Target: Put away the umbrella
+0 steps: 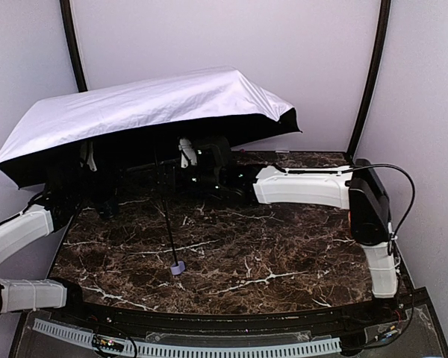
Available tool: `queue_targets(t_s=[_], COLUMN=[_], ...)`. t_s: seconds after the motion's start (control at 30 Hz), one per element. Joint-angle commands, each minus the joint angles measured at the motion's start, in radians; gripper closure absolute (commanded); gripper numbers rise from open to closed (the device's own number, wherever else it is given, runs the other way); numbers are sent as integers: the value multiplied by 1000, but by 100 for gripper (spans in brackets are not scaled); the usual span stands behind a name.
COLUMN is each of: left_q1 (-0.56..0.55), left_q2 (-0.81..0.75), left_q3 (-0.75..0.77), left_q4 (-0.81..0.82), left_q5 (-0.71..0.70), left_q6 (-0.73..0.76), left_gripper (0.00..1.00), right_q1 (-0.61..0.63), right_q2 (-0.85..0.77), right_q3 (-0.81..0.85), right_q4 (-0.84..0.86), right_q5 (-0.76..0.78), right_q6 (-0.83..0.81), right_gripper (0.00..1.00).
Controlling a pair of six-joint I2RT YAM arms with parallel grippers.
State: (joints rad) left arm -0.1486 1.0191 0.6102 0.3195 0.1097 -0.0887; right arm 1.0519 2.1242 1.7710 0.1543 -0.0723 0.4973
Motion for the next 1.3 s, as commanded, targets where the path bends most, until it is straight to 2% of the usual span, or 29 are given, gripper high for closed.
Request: queue_targets(t_s=[0.0,0.13,0.33,0.47,0.63,0.73,0.8,0.9,1.0,1.13,1.27], left_q1=[6,7,7,6,-6,-35,-85,-185,-259,-285,-326], left_q2=[7,18,28,33,42,51,45,33,73,170,199], left_q3=[-4,2,7,8,6,-2,-24,-48,-38,-33,-27], left_q4=[11,6,6,27,110,222,301,321,348,546,576], left_q5=[5,21,55,142,445,754,862,880,902,952,958], left_q6=[0,-10,8,2,-33,-99,-119,-80,-112,-320,-354], left_gripper=[1,1,4,9,25,25,22,13,11,16,21], right_q1=[3,-3,-9,-22,-61,-66,-66,-64,-54,-28,-6], right_q2=[115,167,169,120,-33,-143,-199,-258,-292,-315,-319], right_q3=[202,243,242,235,109,6,-22,-72,-118,-136,-135], right_q4=[-135,-125,-53,-31,119,230,251,311,377,401,395], right_q5=[57,112,94,104,77,85,92,75,62,45,16], right_q6=[45,74,94,92,112,38,9,9,29,19,10], right_gripper=[17,26,80,100,100,100,100,100,100,100,100])
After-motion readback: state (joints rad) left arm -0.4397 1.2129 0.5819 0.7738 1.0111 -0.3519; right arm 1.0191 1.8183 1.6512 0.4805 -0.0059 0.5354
